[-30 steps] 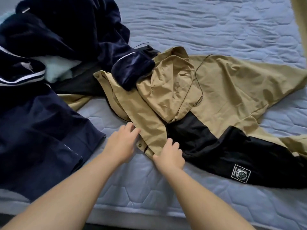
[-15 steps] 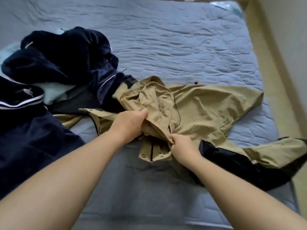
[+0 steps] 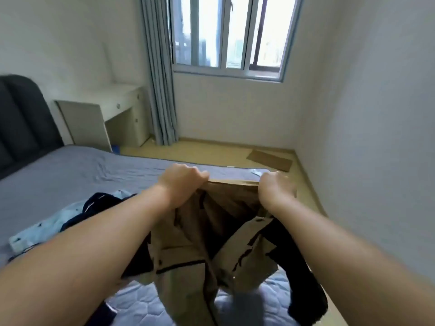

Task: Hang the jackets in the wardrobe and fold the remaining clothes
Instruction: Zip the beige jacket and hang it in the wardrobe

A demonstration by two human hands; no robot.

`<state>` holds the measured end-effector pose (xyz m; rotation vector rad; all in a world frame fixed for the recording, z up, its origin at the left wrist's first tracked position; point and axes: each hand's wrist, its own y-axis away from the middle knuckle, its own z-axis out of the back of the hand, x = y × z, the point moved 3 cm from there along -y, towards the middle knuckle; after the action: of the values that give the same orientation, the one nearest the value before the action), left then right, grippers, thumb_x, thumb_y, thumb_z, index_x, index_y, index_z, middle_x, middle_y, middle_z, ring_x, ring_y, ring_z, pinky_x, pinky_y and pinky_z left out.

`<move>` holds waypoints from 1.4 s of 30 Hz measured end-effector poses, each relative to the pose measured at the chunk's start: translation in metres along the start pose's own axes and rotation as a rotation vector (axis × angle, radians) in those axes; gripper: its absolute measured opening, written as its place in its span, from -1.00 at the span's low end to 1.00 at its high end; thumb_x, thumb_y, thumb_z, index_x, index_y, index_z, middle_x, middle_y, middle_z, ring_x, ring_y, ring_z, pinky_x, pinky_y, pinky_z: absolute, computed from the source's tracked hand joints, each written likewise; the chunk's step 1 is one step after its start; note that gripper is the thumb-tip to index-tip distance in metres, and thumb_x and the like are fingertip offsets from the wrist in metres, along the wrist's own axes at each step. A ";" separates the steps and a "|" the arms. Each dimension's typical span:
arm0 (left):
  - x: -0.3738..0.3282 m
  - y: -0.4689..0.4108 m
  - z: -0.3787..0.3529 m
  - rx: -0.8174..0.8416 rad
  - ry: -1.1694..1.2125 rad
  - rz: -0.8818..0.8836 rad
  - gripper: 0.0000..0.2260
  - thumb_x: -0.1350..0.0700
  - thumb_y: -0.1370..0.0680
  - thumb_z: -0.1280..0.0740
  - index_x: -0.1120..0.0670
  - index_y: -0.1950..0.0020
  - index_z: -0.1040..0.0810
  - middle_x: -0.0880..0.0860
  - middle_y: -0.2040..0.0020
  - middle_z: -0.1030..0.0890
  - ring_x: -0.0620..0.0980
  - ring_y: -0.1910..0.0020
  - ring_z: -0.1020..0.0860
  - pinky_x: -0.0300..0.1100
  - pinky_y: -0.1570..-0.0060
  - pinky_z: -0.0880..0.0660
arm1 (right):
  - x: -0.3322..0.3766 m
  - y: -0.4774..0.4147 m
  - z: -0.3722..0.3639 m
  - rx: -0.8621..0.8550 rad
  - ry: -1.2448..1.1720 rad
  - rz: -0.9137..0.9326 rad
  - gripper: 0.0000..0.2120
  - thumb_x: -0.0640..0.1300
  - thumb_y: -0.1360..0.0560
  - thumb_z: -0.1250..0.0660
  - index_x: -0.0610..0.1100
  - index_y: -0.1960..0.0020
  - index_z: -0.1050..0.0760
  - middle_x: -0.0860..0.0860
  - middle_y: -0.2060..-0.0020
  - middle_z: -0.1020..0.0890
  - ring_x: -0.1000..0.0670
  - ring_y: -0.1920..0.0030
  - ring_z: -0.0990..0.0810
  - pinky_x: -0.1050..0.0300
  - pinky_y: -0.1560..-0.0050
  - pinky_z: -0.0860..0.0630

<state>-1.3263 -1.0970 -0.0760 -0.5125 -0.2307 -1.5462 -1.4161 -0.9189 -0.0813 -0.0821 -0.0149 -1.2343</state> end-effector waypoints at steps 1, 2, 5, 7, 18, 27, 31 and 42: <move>0.015 -0.002 0.041 -0.050 -0.022 0.041 -0.80 0.27 -0.57 -0.15 0.05 -0.11 -0.43 0.03 -0.01 -0.59 0.12 0.01 -0.62 -0.13 0.24 -0.39 | -0.002 0.003 0.047 -0.060 0.014 0.022 -0.70 -0.34 -0.51 -0.14 -0.16 -0.12 -0.55 -0.12 -0.12 -0.60 -0.16 -0.15 -0.57 0.12 0.05 -0.45; 0.030 -0.003 0.082 -0.106 -0.045 0.087 -0.80 0.27 -0.56 -0.16 0.05 -0.09 -0.47 0.03 -0.01 -0.59 0.12 0.00 -0.62 -0.13 0.22 -0.41 | -0.004 0.009 0.094 -0.126 0.027 0.041 -0.70 -0.33 -0.51 -0.14 -0.17 -0.13 -0.55 -0.12 -0.13 -0.60 -0.16 -0.16 -0.57 0.11 0.02 -0.46; 0.081 0.005 0.198 -0.218 -0.089 0.313 -0.81 0.26 -0.54 -0.17 0.08 0.00 -0.55 0.06 0.01 -0.60 0.12 0.03 -0.60 -0.12 0.18 -0.45 | -0.013 0.029 0.221 -0.345 0.072 0.099 -0.72 -0.31 -0.52 -0.15 -0.19 -0.15 -0.54 -0.14 -0.14 -0.59 -0.19 -0.16 -0.56 0.07 -0.02 -0.46; 0.119 0.016 0.263 -0.245 -0.002 0.550 -0.83 0.25 -0.54 -0.18 0.10 0.02 -0.55 0.09 0.02 -0.59 0.13 0.02 -0.58 -0.13 0.17 -0.40 | -0.019 0.039 0.294 -0.487 0.082 0.136 -0.74 -0.33 -0.51 -0.15 -0.20 -0.10 -0.53 -0.15 -0.07 -0.59 -0.18 -0.08 -0.57 0.08 0.05 -0.43; 0.194 0.098 0.370 -0.585 0.138 0.792 -0.79 0.20 -0.57 -0.13 0.15 0.05 -0.57 0.14 0.14 -0.57 0.12 0.18 -0.52 -0.13 0.22 -0.34 | -0.054 0.104 0.425 -0.806 0.102 0.068 -0.79 -0.29 -0.54 -0.11 -0.19 -0.02 -0.52 -0.06 0.18 -0.53 -0.11 0.16 -0.52 0.12 0.16 -0.36; 0.192 0.103 0.345 -0.592 0.456 0.793 -0.78 0.14 -0.59 -0.13 0.17 0.07 -0.55 0.19 0.03 -0.58 0.17 0.11 -0.53 -0.09 0.13 -0.39 | -0.057 0.109 0.395 -0.721 -0.002 0.162 -0.73 -0.19 -0.59 -0.07 -0.17 -0.08 -0.54 -0.13 0.01 -0.60 -0.12 0.10 -0.55 0.10 0.14 -0.38; 0.173 0.102 0.311 -0.342 0.438 0.686 -0.82 0.13 -0.57 -0.15 0.11 0.07 -0.54 0.13 0.08 -0.58 0.14 0.12 -0.53 -0.12 0.15 -0.39 | -0.063 0.114 0.373 -0.652 0.023 0.100 -0.76 -0.21 -0.57 -0.09 -0.17 -0.06 -0.53 -0.14 0.04 -0.61 -0.11 0.16 -0.50 0.11 0.17 -0.37; 0.140 0.132 0.281 -0.486 1.716 0.758 -0.78 0.31 -0.57 -0.09 0.19 0.22 -0.44 0.14 0.38 -0.46 0.06 0.40 -0.46 -0.21 0.41 -0.39 | -0.060 0.161 0.325 -0.528 -1.003 0.075 -0.71 -0.28 -0.59 -0.10 -0.28 -0.20 -0.52 -0.19 -0.07 -0.61 -0.15 0.00 -0.57 0.06 -0.01 -0.48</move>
<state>-1.1435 -1.1019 0.2114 0.4562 1.4959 -0.8192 -1.2731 -0.7861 0.2306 -1.1415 -0.5507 -0.9874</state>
